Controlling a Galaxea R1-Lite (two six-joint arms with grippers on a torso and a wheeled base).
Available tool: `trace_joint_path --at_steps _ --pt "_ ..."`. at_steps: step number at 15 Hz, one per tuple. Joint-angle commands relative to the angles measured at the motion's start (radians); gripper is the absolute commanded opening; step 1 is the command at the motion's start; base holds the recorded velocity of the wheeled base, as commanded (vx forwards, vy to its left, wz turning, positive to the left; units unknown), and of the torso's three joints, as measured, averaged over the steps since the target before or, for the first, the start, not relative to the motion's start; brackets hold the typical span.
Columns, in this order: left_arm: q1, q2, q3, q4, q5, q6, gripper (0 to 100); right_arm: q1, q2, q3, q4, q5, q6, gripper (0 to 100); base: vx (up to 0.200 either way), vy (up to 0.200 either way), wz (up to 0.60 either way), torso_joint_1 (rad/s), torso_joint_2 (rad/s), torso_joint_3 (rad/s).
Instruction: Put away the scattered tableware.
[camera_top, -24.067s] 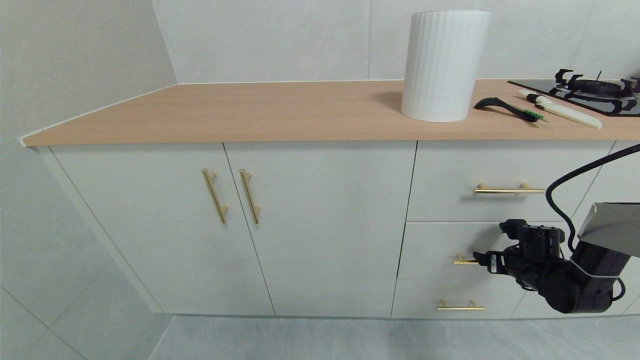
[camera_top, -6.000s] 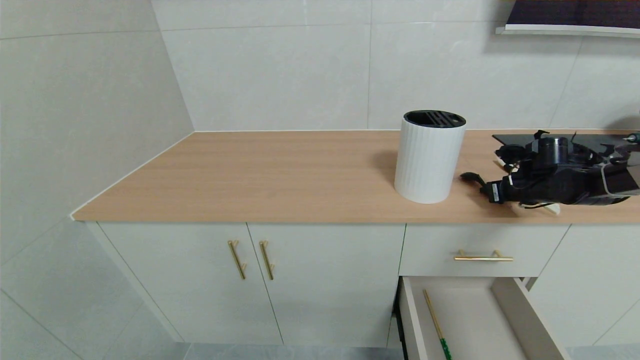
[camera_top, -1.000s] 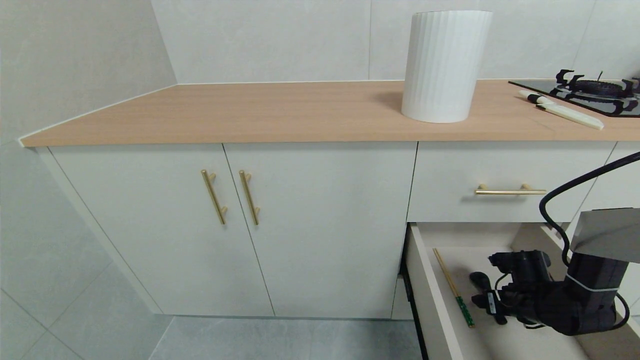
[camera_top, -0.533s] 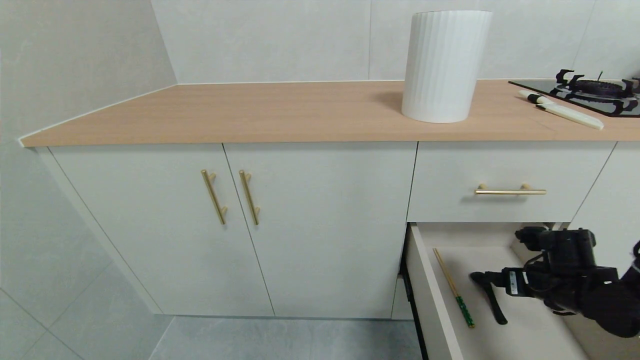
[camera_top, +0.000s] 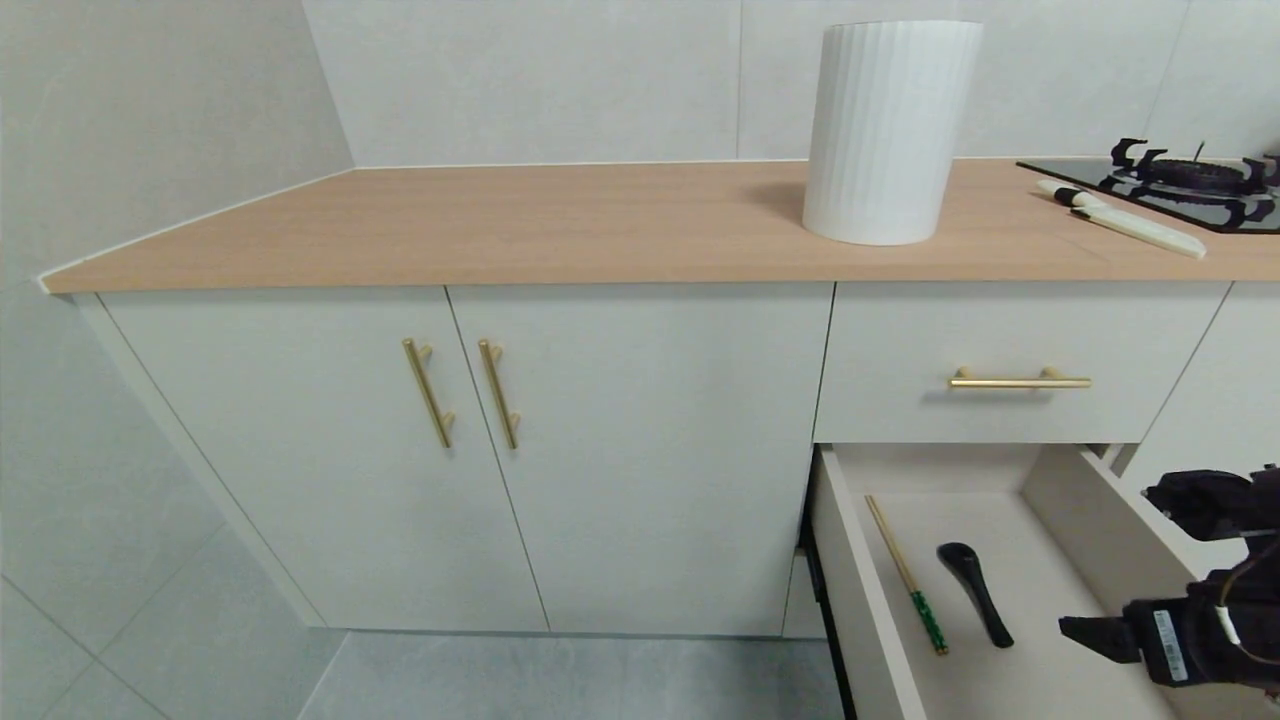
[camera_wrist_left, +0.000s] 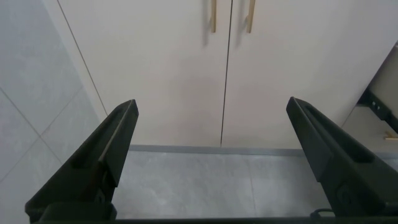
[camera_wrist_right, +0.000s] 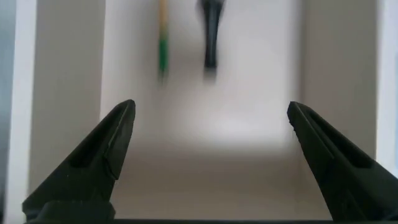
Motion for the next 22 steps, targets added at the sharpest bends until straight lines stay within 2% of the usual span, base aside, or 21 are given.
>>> trace_joint_path --at_steps 1,3,6,9,13,18,22 --pt "0.0 0.0 0.0 0.0 0.0 0.0 100 0.051 -0.154 -0.035 0.076 0.012 -0.003 100 -0.2 0.0 0.0 0.012 0.0 0.007" --pt "0.0 0.0 0.0 0.0 0.0 0.0 100 0.091 -0.18 -0.047 0.15 0.018 -0.003 100 -0.2 0.0 0.0 0.002 0.0 0.002" --pt "0.0 0.0 0.0 0.0 0.0 0.0 100 0.105 -0.172 -0.067 0.23 0.018 -0.003 100 -0.2 0.0 0.0 -0.006 0.0 0.001" --pt "0.0 0.0 0.0 -0.002 0.0 0.0 100 0.103 -0.13 -0.141 0.414 0.02 0.001 100 0.0 0.0 0.0 0.0 0.0 0.0" --pt "0.0 0.0 0.0 0.0 0.0 0.0 100 0.102 0.018 -0.138 0.425 0.092 0.009 100 0.0 0.0 0.0 0.0 0.0 0.0" --pt "0.0 0.0 0.0 0.0 0.0 0.0 100 0.1 0.157 -0.141 0.423 0.093 0.04 100 0.0 0.0 0.0 0.0 0.0 0.0" --pt "0.0 0.0 0.0 0.0 0.0 0.0 100 0.092 0.19 -0.11 0.317 0.093 0.044 100 0.0 0.0 0.0 0.0 0.0 0.0"
